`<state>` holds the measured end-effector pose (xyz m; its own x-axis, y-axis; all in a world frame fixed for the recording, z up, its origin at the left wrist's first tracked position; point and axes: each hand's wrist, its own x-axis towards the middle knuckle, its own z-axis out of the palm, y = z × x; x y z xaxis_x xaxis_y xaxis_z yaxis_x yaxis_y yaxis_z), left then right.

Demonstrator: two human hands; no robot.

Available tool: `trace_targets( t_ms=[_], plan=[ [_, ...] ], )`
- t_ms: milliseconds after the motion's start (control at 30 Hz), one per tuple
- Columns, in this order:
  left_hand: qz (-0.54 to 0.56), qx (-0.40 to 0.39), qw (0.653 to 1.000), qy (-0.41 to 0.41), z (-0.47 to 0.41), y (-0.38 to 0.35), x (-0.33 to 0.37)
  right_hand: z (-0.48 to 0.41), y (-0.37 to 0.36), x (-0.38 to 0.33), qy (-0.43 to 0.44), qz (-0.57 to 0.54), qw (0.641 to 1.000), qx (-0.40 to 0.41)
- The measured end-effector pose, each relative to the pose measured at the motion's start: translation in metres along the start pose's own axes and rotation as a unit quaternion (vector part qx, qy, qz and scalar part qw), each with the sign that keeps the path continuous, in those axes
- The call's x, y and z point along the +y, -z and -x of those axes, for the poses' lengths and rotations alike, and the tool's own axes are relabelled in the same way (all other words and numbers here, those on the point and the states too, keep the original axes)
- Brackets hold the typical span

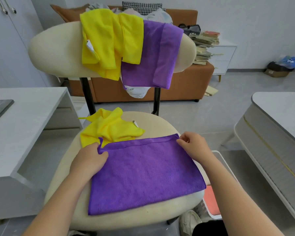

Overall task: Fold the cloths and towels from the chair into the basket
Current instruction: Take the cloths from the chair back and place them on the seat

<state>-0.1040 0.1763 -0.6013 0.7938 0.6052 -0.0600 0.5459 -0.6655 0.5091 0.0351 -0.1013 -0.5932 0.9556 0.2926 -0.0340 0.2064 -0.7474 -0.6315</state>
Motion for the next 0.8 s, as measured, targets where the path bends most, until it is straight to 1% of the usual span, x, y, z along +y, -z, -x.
trace_targets(
  t_ms=[100,167,267,333,400,433,500,567,667,800],
  plan=[
    [0.004,0.015,1.0,-0.014,-0.003,0.001,0.0,-0.009,-0.004,-0.002,0.02,-0.005,1.0,0.006],
    [0.01,0.006,1.0,-0.014,-0.004,0.002,0.002,-0.013,-0.009,-0.002,0.019,-0.01,1.0,-0.001],
    [0.059,-0.032,0.996,-0.06,-0.007,0.002,0.003,-0.018,-0.016,-0.003,0.006,0.005,1.0,0.002],
    [0.108,-0.066,0.987,-0.103,-0.007,0.001,0.002,-0.019,-0.017,-0.004,0.002,0.014,1.0,0.012],
    [0.131,-0.088,0.978,-0.135,-0.006,0.002,0.001,-0.02,-0.015,-0.004,0.007,0.017,1.0,0.022],
    [0.135,-0.086,0.976,-0.15,-0.006,0.003,0.0,-0.019,-0.014,-0.003,0.01,0.019,1.0,0.021],
    [0.141,-0.056,0.975,-0.165,-0.007,0.005,-0.004,-0.017,-0.012,-0.001,0.013,0.026,1.0,0.004],
    [0.134,-0.026,0.979,-0.15,-0.008,0.009,-0.007,-0.015,-0.011,0.002,0.015,0.037,0.999,-0.008],
    [0.122,0.013,0.983,-0.137,-0.008,0.011,-0.012,-0.014,-0.007,0.003,0.015,0.028,0.999,0.014],
    [0.096,0.041,0.986,-0.126,-0.009,0.011,-0.013,-0.012,-0.002,0.003,0.032,0.002,0.999,0.033]
  ],
)
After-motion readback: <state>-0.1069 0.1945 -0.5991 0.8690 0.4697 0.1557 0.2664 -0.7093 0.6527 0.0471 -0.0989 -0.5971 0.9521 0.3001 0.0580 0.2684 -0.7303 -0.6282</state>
